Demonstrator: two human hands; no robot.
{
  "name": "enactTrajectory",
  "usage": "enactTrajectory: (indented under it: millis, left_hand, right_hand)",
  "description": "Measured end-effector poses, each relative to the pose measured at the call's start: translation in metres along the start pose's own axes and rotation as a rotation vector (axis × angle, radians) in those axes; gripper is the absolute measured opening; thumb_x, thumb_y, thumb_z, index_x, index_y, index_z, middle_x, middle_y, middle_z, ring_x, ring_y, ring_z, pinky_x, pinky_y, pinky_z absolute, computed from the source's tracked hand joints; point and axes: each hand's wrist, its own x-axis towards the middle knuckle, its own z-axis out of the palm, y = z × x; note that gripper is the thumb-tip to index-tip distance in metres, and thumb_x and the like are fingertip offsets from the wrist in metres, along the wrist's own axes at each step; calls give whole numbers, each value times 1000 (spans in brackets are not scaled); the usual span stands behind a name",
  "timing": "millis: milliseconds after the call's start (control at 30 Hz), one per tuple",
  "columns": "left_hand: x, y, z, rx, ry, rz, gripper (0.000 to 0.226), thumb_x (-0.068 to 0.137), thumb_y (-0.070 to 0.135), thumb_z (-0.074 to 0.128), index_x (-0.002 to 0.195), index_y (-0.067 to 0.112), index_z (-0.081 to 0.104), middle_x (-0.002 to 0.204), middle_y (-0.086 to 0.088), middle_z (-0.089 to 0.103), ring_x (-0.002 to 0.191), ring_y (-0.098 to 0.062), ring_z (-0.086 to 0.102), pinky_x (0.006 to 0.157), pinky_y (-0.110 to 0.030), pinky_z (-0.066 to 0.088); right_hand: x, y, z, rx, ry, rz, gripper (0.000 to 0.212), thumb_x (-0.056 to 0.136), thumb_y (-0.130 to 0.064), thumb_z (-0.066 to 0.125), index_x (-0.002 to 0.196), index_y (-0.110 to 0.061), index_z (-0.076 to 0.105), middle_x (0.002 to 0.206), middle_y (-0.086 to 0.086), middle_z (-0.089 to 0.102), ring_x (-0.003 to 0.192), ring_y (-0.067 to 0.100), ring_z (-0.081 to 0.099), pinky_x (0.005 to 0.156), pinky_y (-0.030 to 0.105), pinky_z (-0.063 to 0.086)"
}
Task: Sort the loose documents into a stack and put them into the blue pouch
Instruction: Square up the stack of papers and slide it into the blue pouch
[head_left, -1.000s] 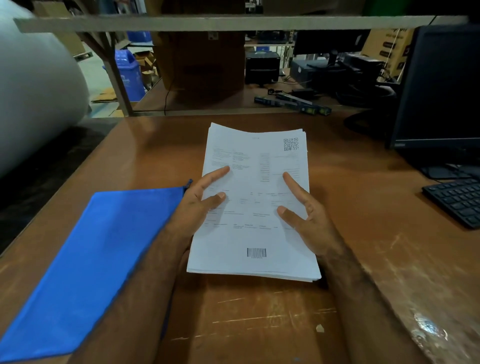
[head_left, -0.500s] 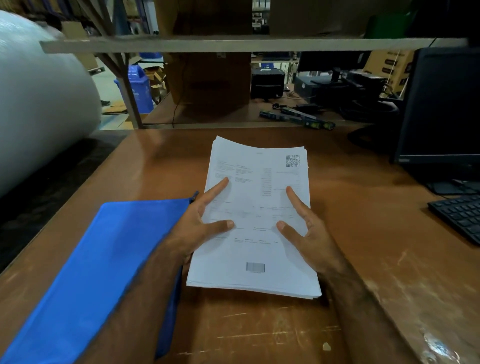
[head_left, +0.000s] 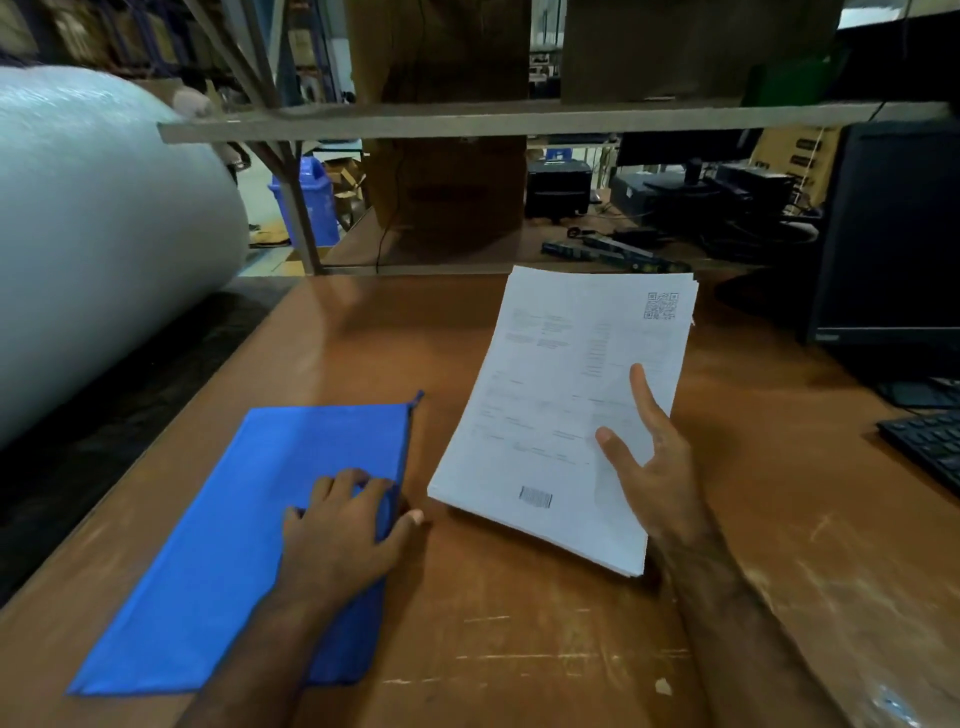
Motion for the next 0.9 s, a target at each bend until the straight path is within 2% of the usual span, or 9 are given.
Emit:
enactTrajectory:
  millis: [67,133,300,400,467,567,733,800,900]
  left_hand:
    - [-8,1,3,31,-15,-10,75,82,85,33,128,35,65,134,6,61,122,-23,56,85,-49,44]
    - [-4,6,1,-1,1,-27,71,81,83,41,124,33,69,131,7,65,119,-23,57,84,-47,46]
    - [32,33,-10,-89,-90,2,39,87,56,65,103,21,72,105,0,73,103,-25,62,78,-35,48]
    - [52,54,-17,10,-140,-10,20,87,34,64,91,15,60,102,-7,69,99,-29,64,72,-34,43]
    - [60,63,-20,-4,-146,-35,18,85,28,65,85,15,53,101,-9,67,96,-31,64,70,-34,42]
    - [68,61,-21,-358,-56,-151,18,79,23,68,71,7,64,79,-9,69,80,-28,63,65,-30,44]
    - [69,47,-18,-838,-67,-301,22,81,14,69,60,6,69,59,-3,67,60,-18,64,59,-30,54]
    - [68,48,-17,-1063,-70,-368,23,84,6,67,61,1,68,58,-6,62,58,-18,60,51,-26,52]
    - [66,51,-21,-1133,-127,-375,19,86,3,67,76,-13,67,67,-18,60,65,-20,59,49,-18,48]
  right_hand:
    - [0,1,2,8,51,-21,77,97,-17,68,155,-47,29,149,-23,48,133,-1,48,100,25,49]
    - [0,-3,4,5,74,-36,76,97,-16,67,153,-49,27,151,-20,48,132,-1,48,96,19,50]
    - [-4,-16,0,-53,135,-70,76,97,-14,67,156,-43,28,138,-38,42,115,-29,44,79,-2,45]
    - [-9,-22,-7,-71,196,-75,77,97,-15,66,156,-42,26,140,-37,39,111,-32,42,76,-4,43]
    - [-13,-27,-12,-69,237,-67,77,97,-18,66,156,-45,24,145,-30,40,110,-33,42,74,-4,43]
    - [-18,-30,-21,-58,280,-88,77,97,-18,65,155,-46,23,146,-27,40,111,-33,41,74,-5,43]
    - [-22,-30,-25,-62,272,-117,81,97,-17,65,158,-46,21,142,-43,35,122,-24,43,82,0,46]
    - [-24,-30,-19,-67,260,-126,79,97,-18,65,157,-49,23,145,-41,37,124,-19,45,83,3,48]
    - [-27,-30,-11,-43,280,-129,76,98,-14,65,156,-46,28,143,-40,38,122,-23,44,80,0,46]
